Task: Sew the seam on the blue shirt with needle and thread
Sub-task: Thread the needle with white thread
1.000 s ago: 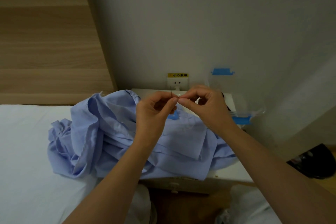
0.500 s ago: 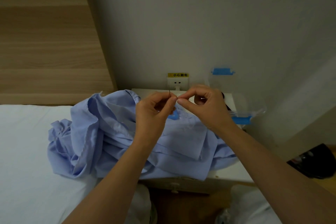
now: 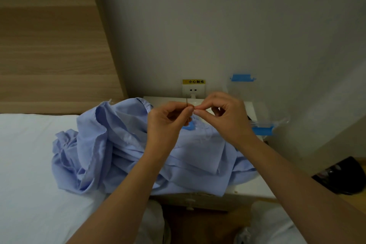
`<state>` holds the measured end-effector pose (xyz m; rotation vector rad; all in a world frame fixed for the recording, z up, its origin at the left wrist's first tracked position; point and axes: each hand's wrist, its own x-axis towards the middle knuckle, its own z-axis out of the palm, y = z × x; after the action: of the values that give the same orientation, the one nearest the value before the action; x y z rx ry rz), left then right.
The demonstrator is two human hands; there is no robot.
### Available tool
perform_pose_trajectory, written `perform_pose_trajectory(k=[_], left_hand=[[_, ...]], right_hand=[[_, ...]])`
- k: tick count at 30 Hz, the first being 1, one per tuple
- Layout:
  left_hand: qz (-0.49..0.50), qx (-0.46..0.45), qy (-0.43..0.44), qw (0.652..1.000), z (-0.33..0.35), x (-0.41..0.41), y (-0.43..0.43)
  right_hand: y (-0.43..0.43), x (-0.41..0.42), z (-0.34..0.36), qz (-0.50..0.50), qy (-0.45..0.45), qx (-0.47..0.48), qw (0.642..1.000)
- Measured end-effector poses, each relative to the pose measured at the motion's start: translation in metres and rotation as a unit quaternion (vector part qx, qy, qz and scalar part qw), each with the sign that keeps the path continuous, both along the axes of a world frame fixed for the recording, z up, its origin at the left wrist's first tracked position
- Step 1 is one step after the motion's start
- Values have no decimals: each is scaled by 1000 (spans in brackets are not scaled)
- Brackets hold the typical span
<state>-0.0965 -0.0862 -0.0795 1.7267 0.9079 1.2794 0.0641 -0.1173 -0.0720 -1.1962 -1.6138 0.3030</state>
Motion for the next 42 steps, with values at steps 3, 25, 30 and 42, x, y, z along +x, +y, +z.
perform_pose_trajectory(k=[3,25,30,42], left_hand=[[12,5,20,1000,-1,-1,1],[17,1,11,1000,-2,-1,1],[-17,-41,-15,999,0,2,-1],[-92,-66,-40,993,-3,5,-3]], right_hand=[[0,0,-1,-10,-21,16,1000],[-1,-2,2,-35,-18,2,999],[-3,-2,6,-48,35,11,998],[-2,-7,6,-56,26,51,997]])
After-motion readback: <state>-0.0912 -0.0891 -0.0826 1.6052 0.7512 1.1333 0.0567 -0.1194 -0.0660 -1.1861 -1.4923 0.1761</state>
